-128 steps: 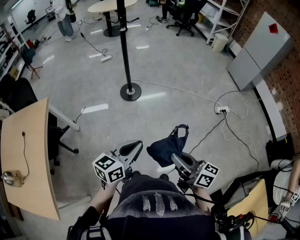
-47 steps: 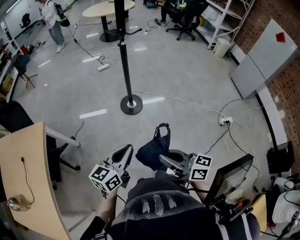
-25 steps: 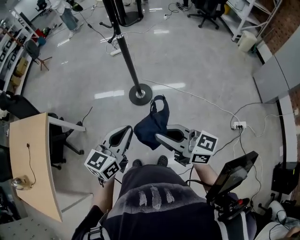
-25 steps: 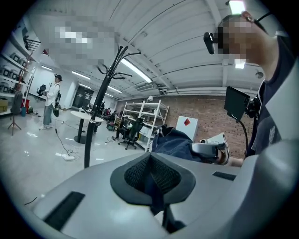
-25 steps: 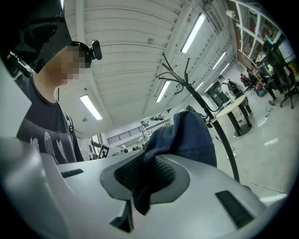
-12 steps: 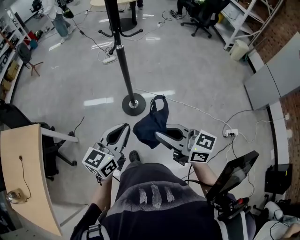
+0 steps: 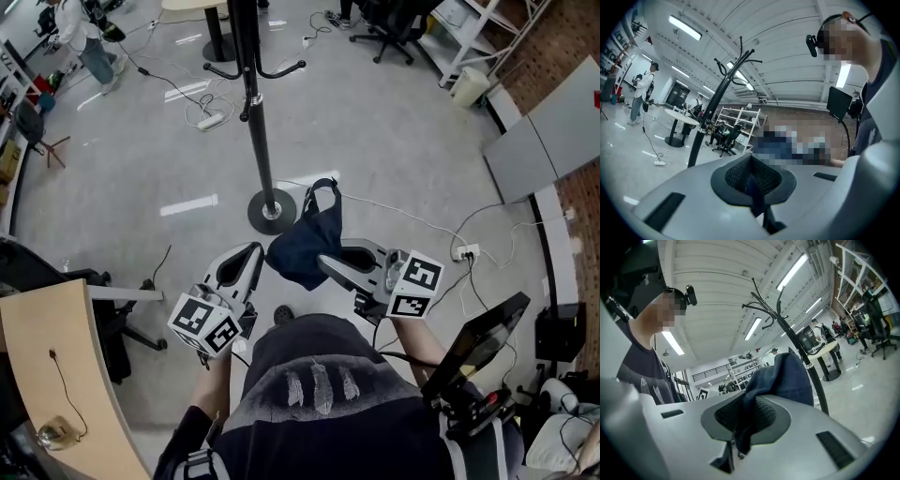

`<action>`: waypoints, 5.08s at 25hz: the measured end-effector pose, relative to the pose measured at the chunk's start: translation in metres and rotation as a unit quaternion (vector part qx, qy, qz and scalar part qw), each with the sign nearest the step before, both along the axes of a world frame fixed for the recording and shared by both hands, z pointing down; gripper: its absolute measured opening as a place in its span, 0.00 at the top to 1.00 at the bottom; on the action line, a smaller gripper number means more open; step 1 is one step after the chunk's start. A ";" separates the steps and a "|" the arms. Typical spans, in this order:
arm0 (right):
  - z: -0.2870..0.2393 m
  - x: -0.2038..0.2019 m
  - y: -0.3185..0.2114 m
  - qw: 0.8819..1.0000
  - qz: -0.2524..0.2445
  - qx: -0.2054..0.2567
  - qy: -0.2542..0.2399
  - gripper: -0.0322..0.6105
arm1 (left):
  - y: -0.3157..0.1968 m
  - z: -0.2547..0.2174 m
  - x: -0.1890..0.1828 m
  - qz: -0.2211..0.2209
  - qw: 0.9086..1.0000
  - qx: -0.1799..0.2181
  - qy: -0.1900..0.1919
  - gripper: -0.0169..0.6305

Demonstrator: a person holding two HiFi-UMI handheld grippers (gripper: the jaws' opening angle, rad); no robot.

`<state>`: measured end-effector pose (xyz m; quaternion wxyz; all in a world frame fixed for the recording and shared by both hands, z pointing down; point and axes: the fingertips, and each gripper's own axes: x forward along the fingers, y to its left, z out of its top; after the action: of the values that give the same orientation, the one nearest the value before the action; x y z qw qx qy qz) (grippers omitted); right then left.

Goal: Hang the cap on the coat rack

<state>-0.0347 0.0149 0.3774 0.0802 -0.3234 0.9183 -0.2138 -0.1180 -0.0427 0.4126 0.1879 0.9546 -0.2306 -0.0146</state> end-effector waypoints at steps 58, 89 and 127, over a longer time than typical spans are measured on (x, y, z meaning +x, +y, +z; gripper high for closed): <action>-0.018 0.140 -0.277 0.998 -0.025 0.042 0.037 0.90 | -0.204 0.019 0.097 0.022 0.999 -0.032 -0.033 0.96; 0.066 0.180 -0.369 0.968 -0.193 -0.080 -0.138 0.90 | -0.221 0.032 0.133 -0.029 0.996 -0.056 -0.057 0.96; 0.098 0.160 -0.444 0.967 -0.171 -0.187 0.024 0.90 | -0.238 0.040 0.139 -0.070 0.994 -0.069 -0.043 0.96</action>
<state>0.1257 -0.4287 0.4754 -0.0419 -0.1760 0.9053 -0.3843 0.0212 -0.2811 0.4525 0.2418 0.9205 -0.3055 0.0293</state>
